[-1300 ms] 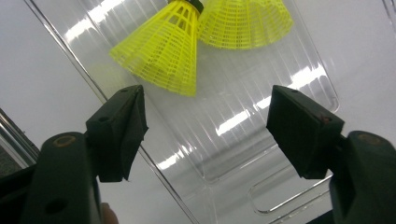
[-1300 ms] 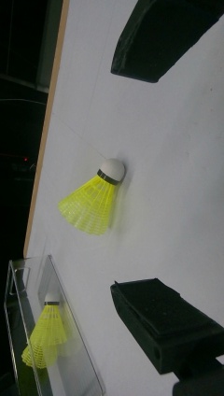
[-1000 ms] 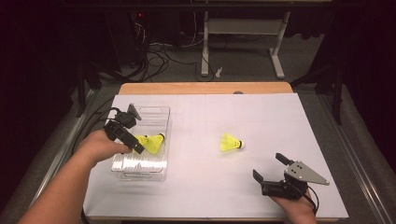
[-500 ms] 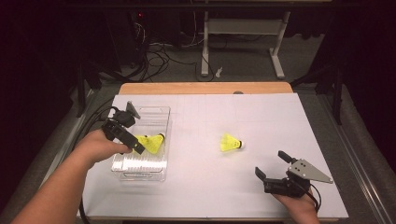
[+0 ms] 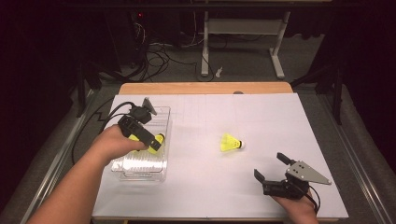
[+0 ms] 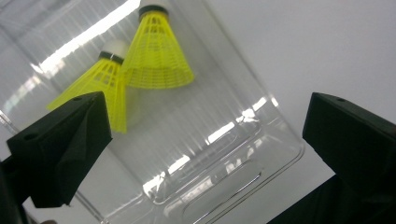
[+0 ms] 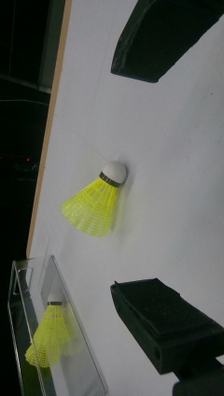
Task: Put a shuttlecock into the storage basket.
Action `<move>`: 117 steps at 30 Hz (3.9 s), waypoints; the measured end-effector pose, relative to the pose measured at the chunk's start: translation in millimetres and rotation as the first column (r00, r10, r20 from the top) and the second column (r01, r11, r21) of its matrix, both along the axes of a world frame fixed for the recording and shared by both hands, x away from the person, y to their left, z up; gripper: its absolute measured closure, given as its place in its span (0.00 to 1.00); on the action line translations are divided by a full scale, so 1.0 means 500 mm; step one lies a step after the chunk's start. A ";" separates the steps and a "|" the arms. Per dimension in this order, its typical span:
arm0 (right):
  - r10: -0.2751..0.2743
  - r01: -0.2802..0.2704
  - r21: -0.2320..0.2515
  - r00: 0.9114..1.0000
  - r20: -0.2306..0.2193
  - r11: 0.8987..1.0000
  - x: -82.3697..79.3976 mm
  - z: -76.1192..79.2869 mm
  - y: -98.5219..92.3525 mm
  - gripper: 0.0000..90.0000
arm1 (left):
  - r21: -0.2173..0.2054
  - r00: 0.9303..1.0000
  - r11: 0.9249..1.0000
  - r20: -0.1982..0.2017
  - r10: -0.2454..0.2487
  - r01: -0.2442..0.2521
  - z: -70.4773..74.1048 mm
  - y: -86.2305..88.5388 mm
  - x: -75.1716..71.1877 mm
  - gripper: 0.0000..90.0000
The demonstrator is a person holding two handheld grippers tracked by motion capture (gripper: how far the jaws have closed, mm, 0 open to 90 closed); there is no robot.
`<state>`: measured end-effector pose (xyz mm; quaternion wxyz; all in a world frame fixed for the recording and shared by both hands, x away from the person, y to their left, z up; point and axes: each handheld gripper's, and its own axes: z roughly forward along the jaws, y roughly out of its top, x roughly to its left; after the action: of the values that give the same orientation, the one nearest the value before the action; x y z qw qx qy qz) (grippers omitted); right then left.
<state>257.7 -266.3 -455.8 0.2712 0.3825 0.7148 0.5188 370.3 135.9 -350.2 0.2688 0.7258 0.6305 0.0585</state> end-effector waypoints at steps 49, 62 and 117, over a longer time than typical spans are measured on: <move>-0.003 0.003 -0.018 1.000 -0.023 1.000 0.000 -0.011 0.005 0.00 | -0.030 0.981 0.981 -0.027 -0.191 0.190 -0.061 -0.192 -0.026 0.01; 0.001 -0.001 -0.018 1.000 -0.021 1.000 0.000 -0.010 0.005 0.00 | -0.054 0.972 0.971 -0.022 -0.235 0.233 -0.064 -0.238 -0.029 0.01; -0.001 0.001 0.004 1.000 -0.021 1.000 -0.004 -0.010 -0.004 0.00 | -0.136 0.969 0.960 0.054 -0.240 0.245 -0.107 -0.362 0.054 0.14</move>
<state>255.5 -268.5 -460.7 0.2632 0.3891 0.7165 0.5158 397.2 -45.2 -403.9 0.3365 0.7753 0.5344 -0.0061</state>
